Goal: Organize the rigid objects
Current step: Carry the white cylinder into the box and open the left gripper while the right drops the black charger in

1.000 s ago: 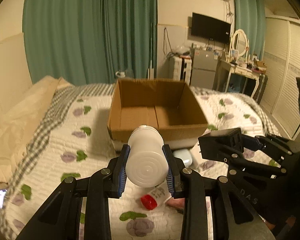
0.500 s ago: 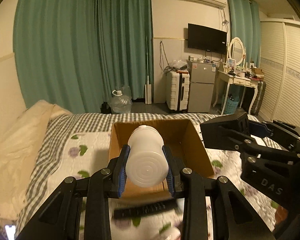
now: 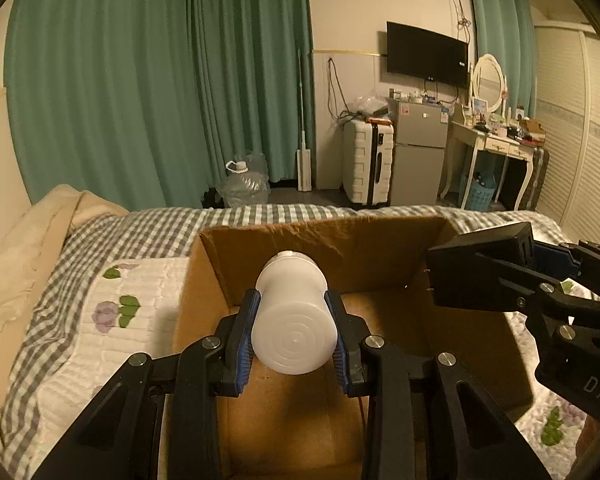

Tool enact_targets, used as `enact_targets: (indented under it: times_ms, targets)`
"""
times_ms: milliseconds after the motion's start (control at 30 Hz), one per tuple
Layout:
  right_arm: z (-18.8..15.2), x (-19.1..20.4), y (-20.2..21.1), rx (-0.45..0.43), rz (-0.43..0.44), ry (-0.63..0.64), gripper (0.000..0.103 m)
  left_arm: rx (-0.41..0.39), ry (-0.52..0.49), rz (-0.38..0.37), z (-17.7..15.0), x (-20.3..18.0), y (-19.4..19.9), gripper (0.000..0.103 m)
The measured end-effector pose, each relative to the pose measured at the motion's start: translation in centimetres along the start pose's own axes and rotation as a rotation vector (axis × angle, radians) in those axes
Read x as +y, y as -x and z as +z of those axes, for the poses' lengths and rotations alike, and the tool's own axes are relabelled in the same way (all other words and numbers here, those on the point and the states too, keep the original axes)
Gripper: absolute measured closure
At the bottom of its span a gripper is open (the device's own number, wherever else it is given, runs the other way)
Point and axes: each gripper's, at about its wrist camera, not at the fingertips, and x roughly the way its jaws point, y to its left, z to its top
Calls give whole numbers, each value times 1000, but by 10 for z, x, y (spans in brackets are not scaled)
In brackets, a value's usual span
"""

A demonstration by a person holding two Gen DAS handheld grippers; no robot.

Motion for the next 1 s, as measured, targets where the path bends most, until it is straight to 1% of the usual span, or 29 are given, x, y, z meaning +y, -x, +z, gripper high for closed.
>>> enact_targets:
  times_ms: [33,100,133,200,400,567,733,767,800,833,867,900,933,1000]
  targets:
    - [-1,-2,-1,1,3,-3,62,-1,-3,1,-2,0,-2,67]
    - [-2,-3,-3,8,16,-1,62,8,-14,-2,-4,-3,-5,47]
    - [-3,-4,-2,8,17,-3,62,9,-10,11,-4,-4,-5,37]
    - [-2,-6,-2,8,14,-6,61,5,-1,15,-2,-4,-4,37]
    - [6,-11,0,3,11,-16,61,25,25,10,-2,4,9,37]
    - [12,-10,-24,-1,4,-10,61,24,30,25,-2,9,15,37]
    - [7,-6,-58,48,-1,5,61,35,36,26,-5,13,11,37]
    - [6,-6,-60,56,-6,1,61,36,37,26,-5,14,11,37]
    - [4,-6,-62,66,-12,1,61,38,26,8,-6,14,10,37]
    - [3,-7,-60,55,-10,4,61,42,28,7,-7,15,10,37]
    - [4,-8,-57,43,-11,3,58,44,33,2,-6,15,10,37]
    - [5,-8,-52,32,-28,0,48,45,37,-15,-6,15,12,37]
    - [7,-10,-47,22,-42,-7,45,47,42,-10,-6,15,13,37]
    - [13,-13,-33,6,-37,-28,45,44,42,8,-3,13,22,37]
